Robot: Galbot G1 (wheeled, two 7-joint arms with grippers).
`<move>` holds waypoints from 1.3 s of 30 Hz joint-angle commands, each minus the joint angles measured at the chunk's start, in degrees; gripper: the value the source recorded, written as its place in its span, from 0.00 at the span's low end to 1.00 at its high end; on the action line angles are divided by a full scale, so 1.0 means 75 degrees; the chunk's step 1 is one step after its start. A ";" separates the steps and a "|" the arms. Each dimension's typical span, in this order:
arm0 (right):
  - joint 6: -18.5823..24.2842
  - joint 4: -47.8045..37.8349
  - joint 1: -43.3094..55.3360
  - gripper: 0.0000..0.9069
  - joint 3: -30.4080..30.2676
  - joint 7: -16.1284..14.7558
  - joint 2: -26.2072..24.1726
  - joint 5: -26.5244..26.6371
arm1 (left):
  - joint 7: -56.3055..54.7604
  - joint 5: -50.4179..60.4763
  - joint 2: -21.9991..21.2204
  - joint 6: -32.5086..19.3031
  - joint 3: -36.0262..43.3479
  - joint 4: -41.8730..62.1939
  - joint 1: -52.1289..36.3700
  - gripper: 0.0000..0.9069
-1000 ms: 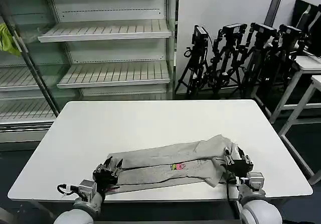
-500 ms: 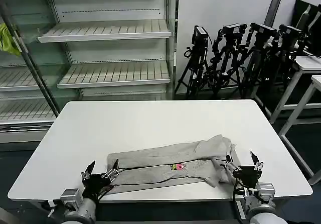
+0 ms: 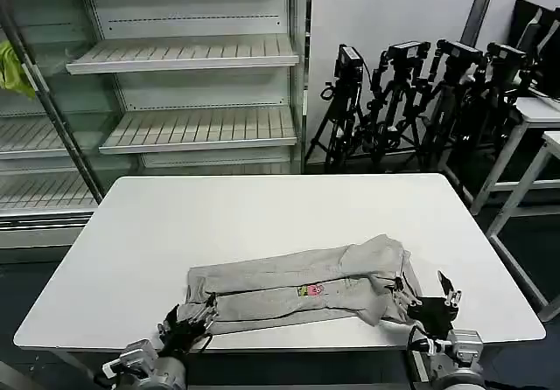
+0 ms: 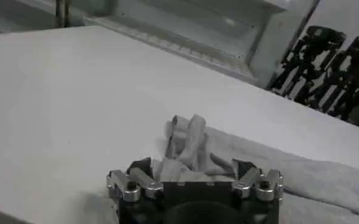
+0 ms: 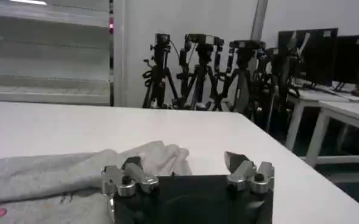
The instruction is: Fold and organize the clothes.
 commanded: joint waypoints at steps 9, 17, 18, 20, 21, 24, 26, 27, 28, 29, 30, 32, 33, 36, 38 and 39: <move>0.0010 0.0114 -0.0174 1.00 -0.0031 0.0063 0.0184 -0.0021 | -0.0112 -0.0179 -0.0345 -0.0220 0.0286 0.0797 -0.0379 0.12; 0.0004 0.0158 -0.0173 1.00 -0.0044 0.0100 0.0233 -0.0025 | -0.0067 -0.0187 -0.0299 -0.0368 0.0296 0.0920 -0.0416 0.08; 0.0004 0.0161 -0.0171 1.00 -0.0046 0.0104 0.0235 -0.0024 | -0.0059 -0.0187 -0.0291 -0.0376 0.0295 0.0918 -0.0407 0.08; 0.0007 0.0163 -0.0167 1.00 -0.0052 0.0114 0.0244 -0.0022 | -0.0040 -0.0206 -0.0285 -0.0398 0.0291 0.0890 -0.0384 0.08; 0.0010 0.0160 -0.0159 1.00 -0.0057 0.0119 0.0254 -0.0024 | -0.0035 -0.0209 -0.0284 -0.0401 0.0285 0.0876 -0.0378 0.08; 0.0010 0.0170 -0.0142 1.00 -0.0061 0.0138 0.0267 -0.0019 | -0.0003 -0.0235 -0.0261 -0.0416 0.0217 0.0804 -0.0383 0.08; 0.0002 0.0212 -0.0137 1.00 -0.0046 0.0141 0.0261 -0.0009 | 0.0037 -0.0246 -0.0195 -0.0448 0.0015 0.0728 -0.0408 0.08; 0.0002 0.0224 -0.0137 1.00 -0.0033 0.0140 0.0247 0.0000 | 0.0053 -0.0328 -0.0088 -0.0450 -0.0130 0.0636 -0.0402 0.08; 0.0004 0.0229 -0.0133 1.00 -0.0025 0.0139 0.0240 0.0006 | 0.0067 -0.0416 -0.0030 -0.0445 -0.0223 0.0582 -0.0387 0.08; 0.0005 0.0235 -0.0127 1.00 -0.0005 0.0131 0.0224 0.0016 | 0.0091 -0.0505 0.0132 -0.0441 -0.0440 0.0457 -0.0360 0.08; 0.0019 0.0238 -0.0129 1.00 0.0004 0.0121 0.0214 0.0018 | 0.0096 -0.0599 0.0269 -0.0433 -0.0663 0.0389 -0.0342 0.08; 0.0056 0.0253 -0.0139 1.00 0.0017 0.0108 0.0198 0.0023 | 0.0146 -0.0797 0.0584 -0.0428 -0.1091 0.0255 -0.0298 0.08; 0.0057 0.0260 -0.0143 1.00 0.0016 0.0109 0.0194 0.0031 | 0.0153 -0.0891 0.0753 -0.0428 -0.1294 0.0196 -0.0262 0.08; 0.0056 0.0257 -0.0107 1.00 -0.0016 0.0108 0.0179 0.0036 | 0.0145 -0.1620 0.1438 -0.0321 -0.2254 0.0096 -0.0197 0.08; 0.0049 0.0244 -0.0052 1.00 -0.0039 0.0111 0.0183 0.0044 | 0.0143 -0.2118 0.2021 -0.0219 -0.3128 0.0115 -0.0171 0.08; 0.0041 0.0237 -0.0025 1.00 -0.0055 0.0112 0.0182 0.0051 | 0.0144 -0.2416 0.2256 -0.0148 -0.3461 0.0175 -0.0171 0.08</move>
